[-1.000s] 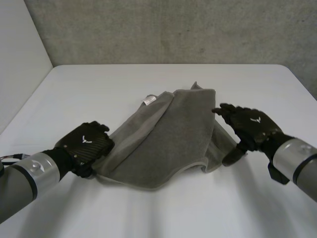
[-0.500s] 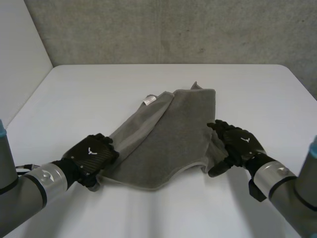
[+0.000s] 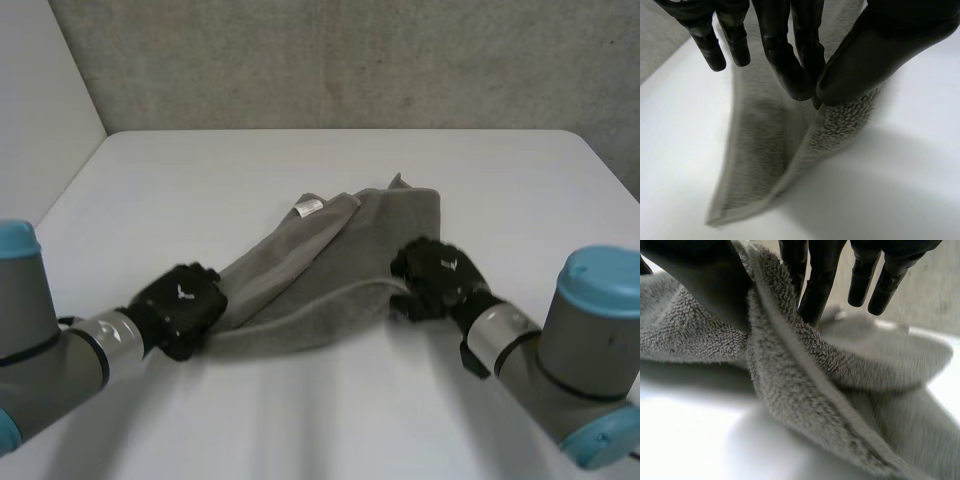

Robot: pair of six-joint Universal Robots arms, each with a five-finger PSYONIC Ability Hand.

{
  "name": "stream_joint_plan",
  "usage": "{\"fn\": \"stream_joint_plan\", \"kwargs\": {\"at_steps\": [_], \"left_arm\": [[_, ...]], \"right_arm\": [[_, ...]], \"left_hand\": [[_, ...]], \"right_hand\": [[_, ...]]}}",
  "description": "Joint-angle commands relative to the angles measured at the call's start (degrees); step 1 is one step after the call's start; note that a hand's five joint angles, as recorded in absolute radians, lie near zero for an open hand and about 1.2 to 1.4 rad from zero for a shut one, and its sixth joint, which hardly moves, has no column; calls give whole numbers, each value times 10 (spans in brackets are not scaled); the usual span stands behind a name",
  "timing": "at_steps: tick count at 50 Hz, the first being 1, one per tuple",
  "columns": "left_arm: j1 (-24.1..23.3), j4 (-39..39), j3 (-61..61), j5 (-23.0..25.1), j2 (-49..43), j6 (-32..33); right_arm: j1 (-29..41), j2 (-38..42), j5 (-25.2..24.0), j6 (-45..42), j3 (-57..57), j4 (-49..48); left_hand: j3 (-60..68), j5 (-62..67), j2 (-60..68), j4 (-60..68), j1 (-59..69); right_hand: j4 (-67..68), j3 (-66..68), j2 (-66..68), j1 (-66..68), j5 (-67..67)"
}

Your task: Fold the towel.

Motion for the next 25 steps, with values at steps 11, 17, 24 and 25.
{"fn": "stream_joint_plan", "kwargs": {"at_steps": [11, 17, 24, 25], "left_arm": [[0, 28, 167, -55, 166, -222], [-4, 38, 105, -55, 156, -223], [-5, 43, 35, -51, 95, -222], [-5, 43, 35, -51, 95, -222]], "right_arm": [[-18, 21, -192, -258, -386, 318], [26, 82, -185, -401, -379, 399], [19, 86, -143, -314, -315, 367], [19, 86, -143, -314, -315, 367]], "left_hand": [[-24, 27, 27, -29, 52], [-24, 27, 27, -29, 52], [-24, 27, 27, -29, 52], [-24, 27, 27, -29, 52]], "right_hand": [[-33, -19, 64, 80, 45], [-33, -19, -171, -155, -190], [-33, -19, -736, -720, -655], [-33, -19, -736, -720, -655]]}}
